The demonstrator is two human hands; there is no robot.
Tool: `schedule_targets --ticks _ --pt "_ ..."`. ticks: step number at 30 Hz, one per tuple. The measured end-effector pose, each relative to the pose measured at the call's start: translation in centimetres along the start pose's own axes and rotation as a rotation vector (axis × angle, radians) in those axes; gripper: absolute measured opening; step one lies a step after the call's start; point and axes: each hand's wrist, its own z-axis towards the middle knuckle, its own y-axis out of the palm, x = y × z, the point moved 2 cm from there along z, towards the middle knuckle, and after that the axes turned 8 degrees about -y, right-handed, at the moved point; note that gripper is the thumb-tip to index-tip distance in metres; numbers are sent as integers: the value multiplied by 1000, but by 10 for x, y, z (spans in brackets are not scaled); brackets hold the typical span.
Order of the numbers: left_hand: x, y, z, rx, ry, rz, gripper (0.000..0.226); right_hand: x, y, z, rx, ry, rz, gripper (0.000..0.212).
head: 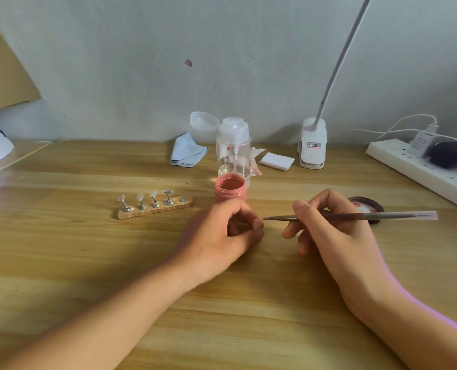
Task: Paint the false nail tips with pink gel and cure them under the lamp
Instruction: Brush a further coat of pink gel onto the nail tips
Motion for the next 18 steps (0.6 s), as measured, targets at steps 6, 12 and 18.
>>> schedule_targets --ticks 6,12,18 --pt "-1 0 1 -4 5 10 16 -1 0 -1 -26 -3 -28 24" --pt "-1 1 1 15 20 12 15 -2 -1 0 39 -14 29 21" --pt "3 0 -1 49 29 5 17 -11 -1 -4 26 -146 -98 25"
